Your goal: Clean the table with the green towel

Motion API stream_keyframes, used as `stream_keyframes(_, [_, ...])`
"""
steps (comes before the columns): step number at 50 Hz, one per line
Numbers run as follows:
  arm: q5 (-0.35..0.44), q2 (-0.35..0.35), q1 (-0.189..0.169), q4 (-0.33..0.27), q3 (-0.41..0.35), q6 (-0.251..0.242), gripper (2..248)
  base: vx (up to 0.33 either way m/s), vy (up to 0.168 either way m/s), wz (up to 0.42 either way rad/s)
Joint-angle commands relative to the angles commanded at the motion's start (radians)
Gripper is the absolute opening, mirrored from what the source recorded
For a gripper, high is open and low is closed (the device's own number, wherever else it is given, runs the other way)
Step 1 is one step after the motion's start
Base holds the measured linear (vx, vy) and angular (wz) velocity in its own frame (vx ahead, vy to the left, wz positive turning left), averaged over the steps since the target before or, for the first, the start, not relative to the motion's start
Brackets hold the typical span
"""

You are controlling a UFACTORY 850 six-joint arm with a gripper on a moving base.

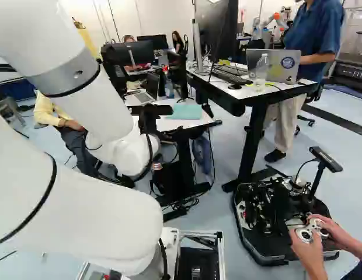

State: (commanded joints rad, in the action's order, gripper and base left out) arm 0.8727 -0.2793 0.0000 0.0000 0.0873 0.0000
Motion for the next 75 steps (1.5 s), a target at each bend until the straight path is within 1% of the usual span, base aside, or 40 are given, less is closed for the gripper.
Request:
stream_keyframes(1, [0.000, 0.006, 0.000, 0.000, 0.018, 0.000, 247, 0.000, 0.000, 0.000])
stream_keyframes(27, [0.000, 0.044, 0.000, 0.000, 0.117, 0.000, 247, 0.000, 0.000, 0.000])
stream_keyframes(39, [-0.017, 0.065, -0.004, 0.000, 0.166, 0.000, 247, 0.000, 0.000, 0.000])
stream_keyframes(53, [-0.046, 0.094, -0.017, 0.000, 0.226, 0.000, 247, 0.000, 0.000, 0.000])
stream_keyframes(75, [-0.129, 0.161, -0.054, 0.000, 0.341, 0.000, 247, 0.000, 0.000, 0.000])
